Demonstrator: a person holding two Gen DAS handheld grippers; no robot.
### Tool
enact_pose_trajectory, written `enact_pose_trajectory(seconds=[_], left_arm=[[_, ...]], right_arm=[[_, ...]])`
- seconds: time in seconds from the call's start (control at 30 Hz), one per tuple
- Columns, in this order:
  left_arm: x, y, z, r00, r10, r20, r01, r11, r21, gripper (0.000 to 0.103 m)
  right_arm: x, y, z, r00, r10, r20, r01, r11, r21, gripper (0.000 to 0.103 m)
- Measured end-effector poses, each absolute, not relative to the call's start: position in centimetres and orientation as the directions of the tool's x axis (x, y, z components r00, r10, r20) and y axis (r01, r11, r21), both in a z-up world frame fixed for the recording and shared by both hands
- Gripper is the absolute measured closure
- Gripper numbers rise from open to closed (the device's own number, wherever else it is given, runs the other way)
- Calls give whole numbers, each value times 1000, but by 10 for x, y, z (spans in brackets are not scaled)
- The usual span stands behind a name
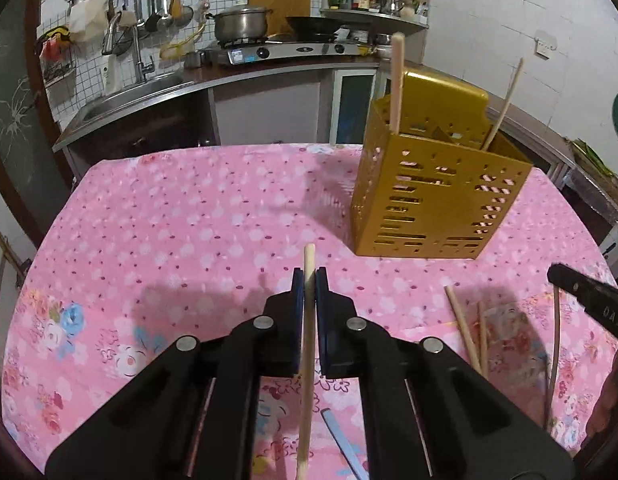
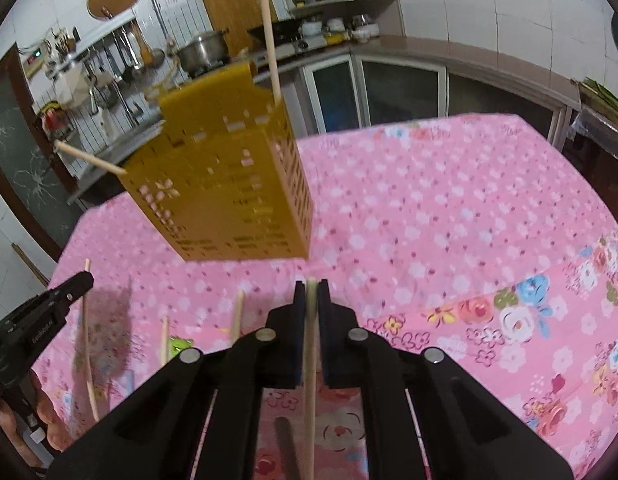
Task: Organize utensils
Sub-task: 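Lift the held chopsticks with both tools and carry them above the yellow holder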
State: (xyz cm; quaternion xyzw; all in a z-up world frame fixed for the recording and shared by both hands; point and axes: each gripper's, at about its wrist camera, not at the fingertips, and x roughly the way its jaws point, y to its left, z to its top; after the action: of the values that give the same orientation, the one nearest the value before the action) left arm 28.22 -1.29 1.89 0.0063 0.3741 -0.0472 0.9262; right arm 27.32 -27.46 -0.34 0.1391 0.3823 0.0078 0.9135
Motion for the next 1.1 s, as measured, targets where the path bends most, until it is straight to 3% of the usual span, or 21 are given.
enact_pose_trajectory(seconds=[0.33, 1.1], left_arm=[[288, 13, 14, 675, -126, -727, 65, 992, -112, 99], [247, 8, 90, 806, -194, -559, 147, 981, -129, 99]], right_arm=[[263, -279, 18, 741, 123, -660, 65, 965, 254, 97], [244, -284, 69, 827, 104, -552, 28, 974, 226, 97]])
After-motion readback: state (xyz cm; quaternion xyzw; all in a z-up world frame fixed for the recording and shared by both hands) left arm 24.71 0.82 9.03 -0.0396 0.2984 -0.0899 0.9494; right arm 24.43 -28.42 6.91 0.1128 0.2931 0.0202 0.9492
